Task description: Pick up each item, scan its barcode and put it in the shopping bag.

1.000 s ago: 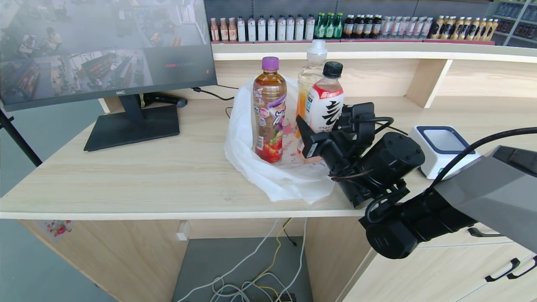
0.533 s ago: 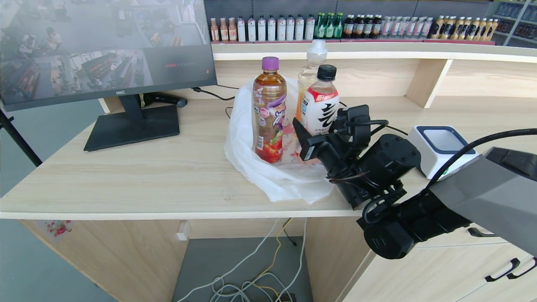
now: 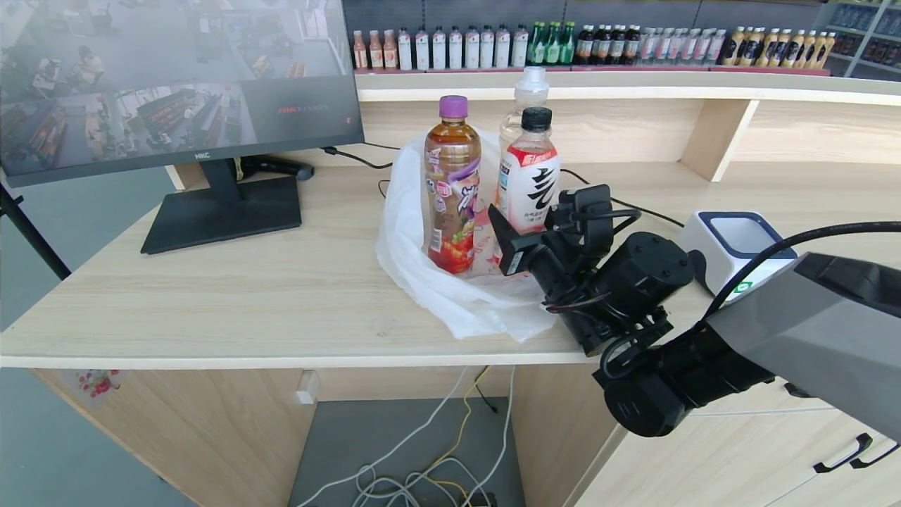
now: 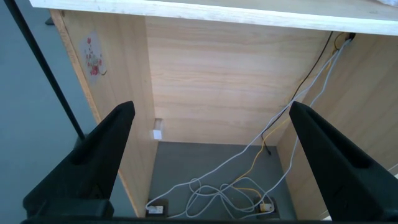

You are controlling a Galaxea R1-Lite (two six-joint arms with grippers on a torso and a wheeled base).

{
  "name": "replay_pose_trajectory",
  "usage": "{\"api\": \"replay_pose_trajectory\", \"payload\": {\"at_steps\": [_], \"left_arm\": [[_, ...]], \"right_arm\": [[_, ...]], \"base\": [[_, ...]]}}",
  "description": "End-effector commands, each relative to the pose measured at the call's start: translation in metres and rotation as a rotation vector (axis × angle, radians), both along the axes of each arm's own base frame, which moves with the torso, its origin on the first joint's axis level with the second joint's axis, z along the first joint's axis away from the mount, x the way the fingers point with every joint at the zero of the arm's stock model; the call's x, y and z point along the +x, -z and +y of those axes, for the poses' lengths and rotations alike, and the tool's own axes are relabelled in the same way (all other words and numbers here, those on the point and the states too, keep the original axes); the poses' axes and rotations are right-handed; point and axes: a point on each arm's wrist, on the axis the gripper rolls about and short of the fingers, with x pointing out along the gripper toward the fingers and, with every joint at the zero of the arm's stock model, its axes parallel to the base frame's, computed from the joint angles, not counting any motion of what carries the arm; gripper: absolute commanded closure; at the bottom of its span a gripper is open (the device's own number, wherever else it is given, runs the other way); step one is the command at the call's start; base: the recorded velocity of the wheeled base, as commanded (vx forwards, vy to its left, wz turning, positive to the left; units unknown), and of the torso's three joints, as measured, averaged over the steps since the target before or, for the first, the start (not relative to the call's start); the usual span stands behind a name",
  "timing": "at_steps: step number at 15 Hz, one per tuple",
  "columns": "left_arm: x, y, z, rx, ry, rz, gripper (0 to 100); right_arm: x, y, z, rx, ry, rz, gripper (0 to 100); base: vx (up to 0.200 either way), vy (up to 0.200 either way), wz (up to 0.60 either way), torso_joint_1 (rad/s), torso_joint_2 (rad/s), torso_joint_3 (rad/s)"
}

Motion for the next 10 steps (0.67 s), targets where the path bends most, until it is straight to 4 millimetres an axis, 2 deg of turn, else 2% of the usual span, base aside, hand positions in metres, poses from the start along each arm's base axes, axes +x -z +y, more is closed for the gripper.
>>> {"api": "replay_pose_trajectory", "payload": {"at_steps": [1,8,9,10], "left_arm": [[0.0,0.0,0.0,-0.001,0.0,0.0,0],[0.0,0.0,0.0,-0.001,0.0,0.0,0],[0.0,0.0,0.0,0.001,0.0,0.0,0],[0.0,0.0,0.0,0.001,0.0,0.0,0]], "right_arm": [[0.0024,0.0071,0.0018,-0.009,-0.001,0.014,100],[0.0027,0.0055,-0.0003,-0.004,0.002,0.013,100],[0.003,0.0055,-0.0008,-0.002,0.003,0.014,0],[0.0041,0.0055,-0.0024,-0.002,0.008,0.014,0]], "base": [[0.0,0.0,0.0,0.0,0.0,0.0],[0.0,0.0,0.0,0.0,0.0,0.0],[0.0,0.0,0.0,0.0,0.0,0.0],[0.0,0.0,0.0,0.0,0.0,0.0]]}}
